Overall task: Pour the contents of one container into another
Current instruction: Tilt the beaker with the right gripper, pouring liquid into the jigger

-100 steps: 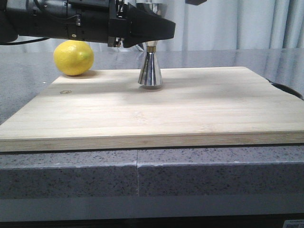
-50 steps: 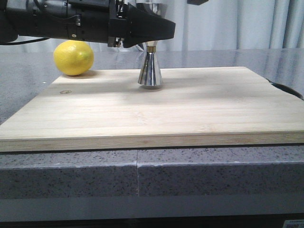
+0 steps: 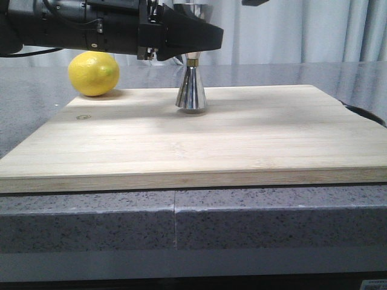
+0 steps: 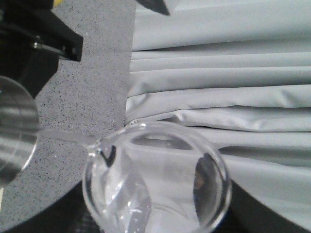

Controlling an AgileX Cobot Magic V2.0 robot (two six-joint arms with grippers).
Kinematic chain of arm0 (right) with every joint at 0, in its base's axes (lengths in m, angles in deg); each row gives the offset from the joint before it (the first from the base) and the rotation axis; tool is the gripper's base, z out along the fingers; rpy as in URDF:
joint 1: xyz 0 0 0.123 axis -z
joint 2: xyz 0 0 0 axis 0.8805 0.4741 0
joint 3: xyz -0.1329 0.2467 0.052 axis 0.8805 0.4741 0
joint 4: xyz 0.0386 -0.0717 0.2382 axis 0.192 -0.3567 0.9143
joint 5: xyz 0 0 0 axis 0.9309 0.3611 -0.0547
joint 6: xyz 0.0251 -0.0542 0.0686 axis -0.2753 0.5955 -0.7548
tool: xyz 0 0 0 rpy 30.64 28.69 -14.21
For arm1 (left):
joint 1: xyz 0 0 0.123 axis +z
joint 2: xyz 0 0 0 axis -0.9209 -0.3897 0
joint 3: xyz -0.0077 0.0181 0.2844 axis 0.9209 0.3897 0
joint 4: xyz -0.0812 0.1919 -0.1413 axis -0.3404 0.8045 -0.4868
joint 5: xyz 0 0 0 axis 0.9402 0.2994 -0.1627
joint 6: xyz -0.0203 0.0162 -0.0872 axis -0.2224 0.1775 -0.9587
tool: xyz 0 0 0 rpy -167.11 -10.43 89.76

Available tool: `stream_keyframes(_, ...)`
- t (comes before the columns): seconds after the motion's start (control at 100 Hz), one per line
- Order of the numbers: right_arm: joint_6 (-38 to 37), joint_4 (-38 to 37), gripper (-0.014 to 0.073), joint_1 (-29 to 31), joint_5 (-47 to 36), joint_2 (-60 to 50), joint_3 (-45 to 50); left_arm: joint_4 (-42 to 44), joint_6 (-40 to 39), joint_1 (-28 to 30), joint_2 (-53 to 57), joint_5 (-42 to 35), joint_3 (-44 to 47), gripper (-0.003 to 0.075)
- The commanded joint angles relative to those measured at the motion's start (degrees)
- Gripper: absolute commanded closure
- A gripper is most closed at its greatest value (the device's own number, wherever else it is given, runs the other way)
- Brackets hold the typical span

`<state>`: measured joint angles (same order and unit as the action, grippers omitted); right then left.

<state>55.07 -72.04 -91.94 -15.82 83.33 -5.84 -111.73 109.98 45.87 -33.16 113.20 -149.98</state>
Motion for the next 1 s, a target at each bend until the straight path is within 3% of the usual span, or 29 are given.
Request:
stream_keyframes(0.0, 0.2, -2.0, 0.0313, -0.1, -0.8, -2.1, -2.2, -5.0, -0.1, -0.6, 2.9, 6.4, -1.8, 0.0515)
stream_keyframes(0.49, -0.3, -3.2, 0.0313, -0.1, -0.8, -2.1, -2.2, -5.0, -0.1, -0.6, 2.9, 6.4, -1.8, 0.0515)
stream_keyframes(0.58, -1.1, 0.8, 0.0313, -0.1, -0.5, -2.1, -2.2, -5.0, -0.1, -0.6, 2.9, 6.4, -1.8, 0.0515)
stream_keyframes(0.76, -9.1, 8.1, 0.0313, -0.1, 1.3, -2.1, -2.2, -5.0, -0.1, -0.6, 2.9, 6.4, -1.8, 0.0515)
stream_keyframes(0.99, -23.4, 10.4, 0.0313, 0.8, 4.8, -2.1, -2.2, -5.0, -0.1, -0.6, 2.9, 6.4, -1.8, 0.0515)
